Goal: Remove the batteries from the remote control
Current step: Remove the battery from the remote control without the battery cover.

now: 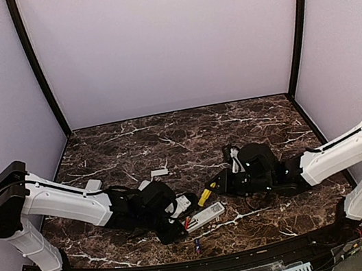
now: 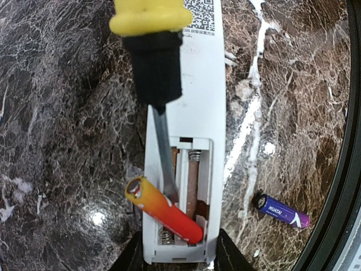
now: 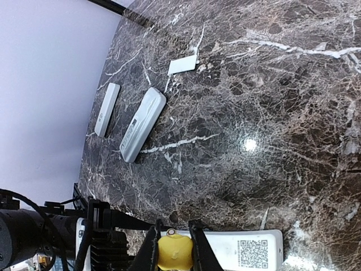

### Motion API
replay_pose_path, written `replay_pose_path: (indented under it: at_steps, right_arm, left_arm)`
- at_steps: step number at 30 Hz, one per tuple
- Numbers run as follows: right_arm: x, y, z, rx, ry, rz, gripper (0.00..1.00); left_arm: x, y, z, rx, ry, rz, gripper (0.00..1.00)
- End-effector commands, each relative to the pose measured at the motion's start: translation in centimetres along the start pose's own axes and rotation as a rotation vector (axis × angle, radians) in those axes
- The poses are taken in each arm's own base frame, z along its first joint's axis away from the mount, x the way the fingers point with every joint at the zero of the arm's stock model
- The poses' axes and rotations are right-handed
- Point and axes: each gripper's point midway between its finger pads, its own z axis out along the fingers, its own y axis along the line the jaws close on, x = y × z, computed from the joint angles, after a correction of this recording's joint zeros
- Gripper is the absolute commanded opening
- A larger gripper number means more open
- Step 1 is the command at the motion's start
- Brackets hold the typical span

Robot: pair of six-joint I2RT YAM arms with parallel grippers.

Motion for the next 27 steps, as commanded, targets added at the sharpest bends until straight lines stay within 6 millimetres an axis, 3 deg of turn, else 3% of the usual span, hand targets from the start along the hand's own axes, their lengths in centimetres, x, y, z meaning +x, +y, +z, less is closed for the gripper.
replay_pose_path:
  at_steps: [1, 5, 19, 27]
  right_arm:
    - [-1.4, 0.7, -0.9, -0.056, -0.098, 0.042, 0.0]
    - [-1.5, 0.5, -0.5, -0.053, -0.108, 0.045, 0.0]
    - [-1.0, 2.9, 1.4, -0.117, -0.038, -0.022, 0.0]
    - [-0.5, 3.5, 1.9, -0.135, -0.005, -0.037, 0.0]
  left_arm:
    - [0.1, -0.1, 0.0, -0.001, 0.017, 0.011, 0.31]
    - [0.1, -0.1, 0.0, -0.004, 0.017, 0.008, 0.31]
    - [-0.2, 0.4, -0.2, -0.033, 0.006, -0.012, 0.34]
    - [-0.3, 1.4, -1.9, -0.058, -0.051, -0.094, 0.69]
